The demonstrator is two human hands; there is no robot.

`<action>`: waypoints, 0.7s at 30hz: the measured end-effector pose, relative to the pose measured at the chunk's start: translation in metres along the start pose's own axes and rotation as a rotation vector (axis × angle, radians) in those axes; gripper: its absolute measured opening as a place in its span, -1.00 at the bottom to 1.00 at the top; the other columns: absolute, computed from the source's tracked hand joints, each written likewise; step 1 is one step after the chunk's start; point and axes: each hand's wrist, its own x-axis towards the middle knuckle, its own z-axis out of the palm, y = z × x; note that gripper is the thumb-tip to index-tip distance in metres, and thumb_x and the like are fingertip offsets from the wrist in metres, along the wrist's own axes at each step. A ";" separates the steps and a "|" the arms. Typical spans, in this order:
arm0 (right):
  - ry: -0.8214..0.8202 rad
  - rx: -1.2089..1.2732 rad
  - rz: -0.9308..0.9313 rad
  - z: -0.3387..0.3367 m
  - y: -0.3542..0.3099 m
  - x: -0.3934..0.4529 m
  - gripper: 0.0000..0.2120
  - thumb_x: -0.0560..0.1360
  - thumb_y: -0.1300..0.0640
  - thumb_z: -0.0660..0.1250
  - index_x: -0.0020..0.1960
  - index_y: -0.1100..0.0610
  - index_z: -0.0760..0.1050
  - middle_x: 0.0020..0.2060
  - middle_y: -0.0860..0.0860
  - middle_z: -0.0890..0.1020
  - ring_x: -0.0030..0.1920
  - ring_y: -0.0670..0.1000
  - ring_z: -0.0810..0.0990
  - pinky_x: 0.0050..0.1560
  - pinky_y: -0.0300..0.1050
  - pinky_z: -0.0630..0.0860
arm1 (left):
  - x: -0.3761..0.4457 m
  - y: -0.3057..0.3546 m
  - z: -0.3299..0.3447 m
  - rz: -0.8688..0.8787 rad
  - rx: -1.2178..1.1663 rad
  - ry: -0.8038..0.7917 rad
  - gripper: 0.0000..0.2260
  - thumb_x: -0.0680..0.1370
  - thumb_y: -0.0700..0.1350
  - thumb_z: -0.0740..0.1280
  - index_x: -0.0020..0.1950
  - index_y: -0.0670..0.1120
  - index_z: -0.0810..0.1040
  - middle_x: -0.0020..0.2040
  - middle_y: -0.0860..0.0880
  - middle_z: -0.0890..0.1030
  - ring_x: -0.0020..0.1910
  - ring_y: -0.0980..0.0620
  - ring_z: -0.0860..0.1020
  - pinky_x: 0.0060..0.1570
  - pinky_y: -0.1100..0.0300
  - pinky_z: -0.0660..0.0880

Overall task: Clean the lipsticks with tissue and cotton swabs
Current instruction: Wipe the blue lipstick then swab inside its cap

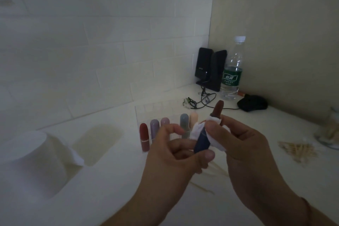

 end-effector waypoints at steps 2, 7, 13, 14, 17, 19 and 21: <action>0.000 -0.005 0.001 -0.001 0.001 0.001 -0.81 0.22 0.10 0.43 -0.19 0.11 0.68 -0.29 0.06 0.71 -0.34 -0.04 0.67 -0.43 -0.32 0.51 | 0.000 -0.003 0.002 0.036 0.009 0.030 -0.48 0.13 -0.12 0.54 0.03 -0.20 0.52 -0.26 -0.10 0.70 -0.35 -0.02 0.66 -0.33 0.28 0.57; -0.060 0.073 0.035 -0.001 0.000 -0.001 -0.81 0.25 0.12 0.44 -0.18 0.19 0.67 -0.30 0.20 0.67 -0.41 0.09 0.56 -0.48 -0.20 0.53 | 0.001 -0.003 0.001 0.055 -0.112 -0.006 -0.61 0.21 -0.16 0.48 -0.03 -0.32 0.60 -0.28 -0.22 0.68 -0.43 -0.02 0.60 -0.38 0.23 0.56; -0.125 0.012 -0.012 -0.003 0.000 0.001 -0.74 0.15 -0.03 0.42 -0.21 0.05 0.70 -0.24 0.07 0.70 -0.25 0.03 0.63 -0.21 -0.15 0.55 | 0.002 -0.002 -0.005 -0.146 -0.417 -0.280 -0.81 0.42 -0.19 0.34 -0.08 -0.23 0.69 -0.24 -0.21 0.60 -0.43 0.00 0.55 -0.40 0.23 0.52; -0.121 0.009 -0.009 -0.004 0.001 0.001 -0.73 0.14 -0.03 0.42 -0.20 0.04 0.70 -0.24 0.07 0.70 -0.23 -0.01 0.64 -0.16 -0.15 0.51 | 0.002 -0.002 -0.006 -0.183 -0.467 -0.320 -0.79 0.43 -0.18 0.33 -0.05 -0.24 0.68 -0.23 -0.22 0.59 -0.42 -0.01 0.56 -0.38 0.23 0.53; -0.144 -0.009 0.016 -0.007 0.001 0.001 -0.70 0.17 0.02 0.54 -0.15 0.13 0.68 -0.24 0.16 0.67 -0.25 0.08 0.59 -0.22 -0.12 0.46 | 0.003 0.000 -0.009 -0.248 -0.502 -0.411 -0.73 0.42 -0.11 0.35 0.00 -0.24 0.68 -0.15 -0.25 0.63 -0.29 -0.08 0.63 -0.28 0.18 0.60; -0.161 -0.029 0.022 -0.008 0.001 0.000 -0.69 0.23 -0.02 0.52 -0.12 0.15 0.67 -0.20 0.27 0.62 -0.25 0.17 0.53 -0.30 -0.04 0.47 | 0.004 0.000 -0.010 -0.238 -0.442 -0.400 -0.72 0.39 -0.08 0.37 -0.01 -0.21 0.69 -0.11 -0.24 0.67 -0.21 -0.08 0.67 -0.23 0.19 0.61; -0.152 -0.030 0.019 -0.009 0.001 0.000 -0.69 0.18 0.04 0.56 -0.11 0.13 0.67 -0.20 0.21 0.67 -0.22 0.16 0.58 -0.26 -0.04 0.51 | 0.003 0.001 -0.010 -0.206 -0.376 -0.354 -0.72 0.33 -0.07 0.42 -0.04 -0.18 0.71 -0.14 -0.21 0.68 -0.21 -0.05 0.67 -0.25 0.24 0.60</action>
